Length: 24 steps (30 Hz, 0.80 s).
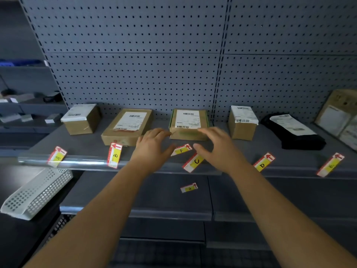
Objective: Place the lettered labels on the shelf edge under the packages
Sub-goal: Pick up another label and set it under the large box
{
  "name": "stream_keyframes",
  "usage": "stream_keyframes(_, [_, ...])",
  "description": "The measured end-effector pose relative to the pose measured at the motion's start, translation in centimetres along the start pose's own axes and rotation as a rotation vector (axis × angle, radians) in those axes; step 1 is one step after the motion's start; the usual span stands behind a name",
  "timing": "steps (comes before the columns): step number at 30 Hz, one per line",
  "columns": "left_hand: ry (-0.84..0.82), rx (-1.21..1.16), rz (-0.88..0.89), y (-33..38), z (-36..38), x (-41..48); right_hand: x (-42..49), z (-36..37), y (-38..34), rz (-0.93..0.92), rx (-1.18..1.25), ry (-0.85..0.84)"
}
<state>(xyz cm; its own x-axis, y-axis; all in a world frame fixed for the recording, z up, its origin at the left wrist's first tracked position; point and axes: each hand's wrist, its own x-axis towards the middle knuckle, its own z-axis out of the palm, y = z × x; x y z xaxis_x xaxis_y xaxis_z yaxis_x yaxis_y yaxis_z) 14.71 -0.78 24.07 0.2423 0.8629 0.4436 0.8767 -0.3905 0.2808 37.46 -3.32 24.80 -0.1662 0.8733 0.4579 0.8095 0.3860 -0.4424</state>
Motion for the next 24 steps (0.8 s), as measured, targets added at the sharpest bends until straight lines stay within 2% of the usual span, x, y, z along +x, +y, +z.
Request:
stream_keyframes(5, [-0.079,0.000,-0.042,-1.9,2.5,1.7,1.5,1.2,1.9,0.008,0.005,-0.010])
stream_keyframes(15, [-0.357,0.087,-0.129,-2.9,5.1,4.2,3.1,2.3,3.2,0.057,0.014,-0.004])
stream_keyframes(24, [-0.401,0.027,-0.239,-2.2,5.6,4.8,3.1,2.3,3.6,0.041,0.027,-0.014])
